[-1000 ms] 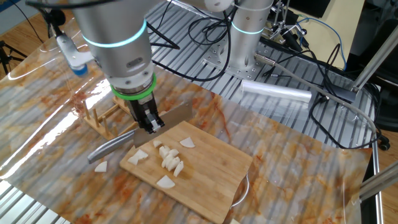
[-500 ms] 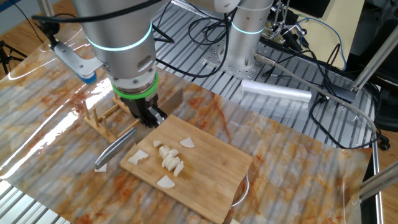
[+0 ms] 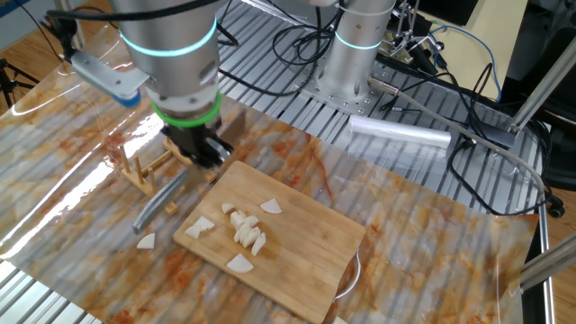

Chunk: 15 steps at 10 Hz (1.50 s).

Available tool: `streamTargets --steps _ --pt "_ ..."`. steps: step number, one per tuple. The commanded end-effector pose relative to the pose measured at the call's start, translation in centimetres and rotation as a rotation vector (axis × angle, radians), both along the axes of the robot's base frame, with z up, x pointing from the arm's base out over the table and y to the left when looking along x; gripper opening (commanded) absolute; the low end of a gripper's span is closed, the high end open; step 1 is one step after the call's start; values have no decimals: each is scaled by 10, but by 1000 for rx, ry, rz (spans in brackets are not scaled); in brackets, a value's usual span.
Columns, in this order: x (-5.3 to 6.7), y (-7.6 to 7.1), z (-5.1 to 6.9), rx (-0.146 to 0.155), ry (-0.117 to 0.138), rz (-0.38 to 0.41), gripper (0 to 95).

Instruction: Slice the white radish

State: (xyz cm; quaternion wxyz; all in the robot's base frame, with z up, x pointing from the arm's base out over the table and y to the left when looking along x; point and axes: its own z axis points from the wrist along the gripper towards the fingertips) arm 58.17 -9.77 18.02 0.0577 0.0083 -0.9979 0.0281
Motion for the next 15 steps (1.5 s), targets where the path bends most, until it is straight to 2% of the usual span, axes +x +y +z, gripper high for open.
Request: streamTargets --steps 1,2,4,7,9,11,15 --pt "3 -18 -5 9 13 -60 0" --pt "2 -24 -8 14 11 -107 0" --pt "0 -34 -14 26 12 -150 0" --pt "-4 -49 -25 31 13 -154 0" --pt "-4 -51 -30 43 16 -174 0" --pt "0 -50 -36 67 17 -182 0" --pt "3 -52 -50 74 16 -178 0"
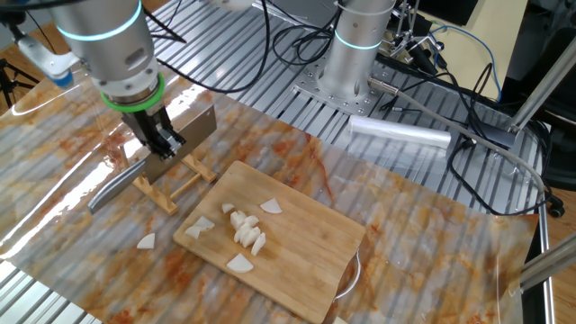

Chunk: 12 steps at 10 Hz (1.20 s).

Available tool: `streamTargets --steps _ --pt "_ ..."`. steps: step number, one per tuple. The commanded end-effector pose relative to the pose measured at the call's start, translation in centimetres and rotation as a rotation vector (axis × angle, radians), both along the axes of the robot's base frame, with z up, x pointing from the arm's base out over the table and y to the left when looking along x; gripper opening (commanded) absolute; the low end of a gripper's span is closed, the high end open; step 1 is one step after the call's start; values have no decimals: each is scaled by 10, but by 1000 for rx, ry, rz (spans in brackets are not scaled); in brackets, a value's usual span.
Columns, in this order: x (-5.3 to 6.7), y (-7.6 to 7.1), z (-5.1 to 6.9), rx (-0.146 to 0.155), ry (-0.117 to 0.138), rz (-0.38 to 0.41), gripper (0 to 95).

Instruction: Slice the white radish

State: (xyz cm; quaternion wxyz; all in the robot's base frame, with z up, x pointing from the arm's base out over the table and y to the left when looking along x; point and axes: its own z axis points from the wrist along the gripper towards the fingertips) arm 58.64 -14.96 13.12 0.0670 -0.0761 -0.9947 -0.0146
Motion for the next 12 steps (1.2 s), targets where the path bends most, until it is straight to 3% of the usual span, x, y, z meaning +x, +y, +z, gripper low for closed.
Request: streamTargets --steps 1,8,12 --pt "-2 0 -2 -1 1 -8 0" --pt "-5 5 -21 -1 -19 1 0" --pt "-7 3 -35 3 -46 5 0"
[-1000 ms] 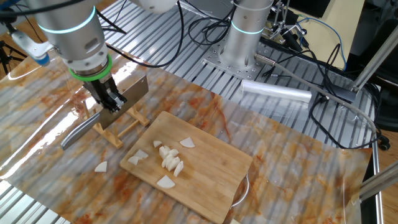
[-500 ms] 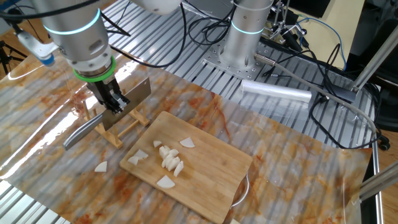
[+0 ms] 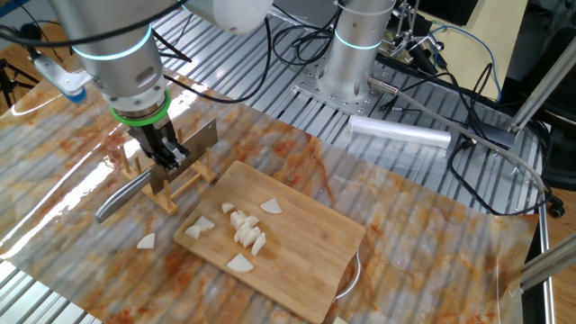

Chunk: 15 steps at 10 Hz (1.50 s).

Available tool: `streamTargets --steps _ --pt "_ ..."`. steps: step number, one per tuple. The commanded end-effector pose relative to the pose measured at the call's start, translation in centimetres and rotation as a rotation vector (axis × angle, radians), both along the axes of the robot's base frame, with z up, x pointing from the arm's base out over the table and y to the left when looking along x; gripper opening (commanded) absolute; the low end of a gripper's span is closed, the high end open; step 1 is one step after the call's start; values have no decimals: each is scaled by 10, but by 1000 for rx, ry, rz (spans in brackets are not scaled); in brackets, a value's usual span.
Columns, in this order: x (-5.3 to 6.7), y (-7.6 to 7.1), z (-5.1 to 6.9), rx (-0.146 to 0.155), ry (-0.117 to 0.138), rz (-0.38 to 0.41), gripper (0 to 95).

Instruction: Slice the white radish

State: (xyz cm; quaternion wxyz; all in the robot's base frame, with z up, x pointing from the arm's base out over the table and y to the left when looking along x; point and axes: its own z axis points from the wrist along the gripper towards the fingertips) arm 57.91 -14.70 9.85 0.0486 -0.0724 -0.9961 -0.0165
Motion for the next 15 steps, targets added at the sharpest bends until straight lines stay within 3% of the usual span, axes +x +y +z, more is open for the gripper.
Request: streamTargets --steps 1,5,12,15 --pt "0 0 -3 2 -9 1 0" --pt "-8 2 -13 6 -21 5 0" --pt "-6 5 -36 14 -63 15 0" --pt "-6 6 -44 15 -70 6 0"
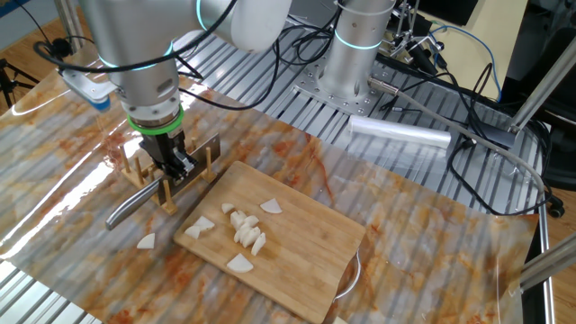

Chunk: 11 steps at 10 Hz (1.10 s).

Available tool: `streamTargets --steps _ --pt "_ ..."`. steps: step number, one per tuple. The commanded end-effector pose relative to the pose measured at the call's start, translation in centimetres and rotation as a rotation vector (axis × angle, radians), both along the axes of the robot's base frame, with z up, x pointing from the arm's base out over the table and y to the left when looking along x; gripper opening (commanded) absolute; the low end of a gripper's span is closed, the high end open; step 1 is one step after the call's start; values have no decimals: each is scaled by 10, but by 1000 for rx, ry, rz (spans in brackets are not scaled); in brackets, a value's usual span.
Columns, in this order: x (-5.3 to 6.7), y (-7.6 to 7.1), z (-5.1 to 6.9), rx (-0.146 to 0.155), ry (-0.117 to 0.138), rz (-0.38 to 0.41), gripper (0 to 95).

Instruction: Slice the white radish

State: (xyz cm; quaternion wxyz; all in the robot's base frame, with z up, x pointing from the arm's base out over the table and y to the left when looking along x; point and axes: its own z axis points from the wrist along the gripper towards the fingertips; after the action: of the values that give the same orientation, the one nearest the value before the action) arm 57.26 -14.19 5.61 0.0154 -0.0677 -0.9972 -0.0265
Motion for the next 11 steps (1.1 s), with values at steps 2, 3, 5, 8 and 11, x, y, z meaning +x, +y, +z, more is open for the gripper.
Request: streamTargets --steps 2,3,5,8,11 --pt "1 1 -6 0 -3 -1 0" --pt "1 1 -6 1 -2 1 0" --pt "1 1 -6 -1 5 -3 0" --pt "1 1 -5 -10 23 -11 380" --pt "1 1 -5 -21 21 -15 570"
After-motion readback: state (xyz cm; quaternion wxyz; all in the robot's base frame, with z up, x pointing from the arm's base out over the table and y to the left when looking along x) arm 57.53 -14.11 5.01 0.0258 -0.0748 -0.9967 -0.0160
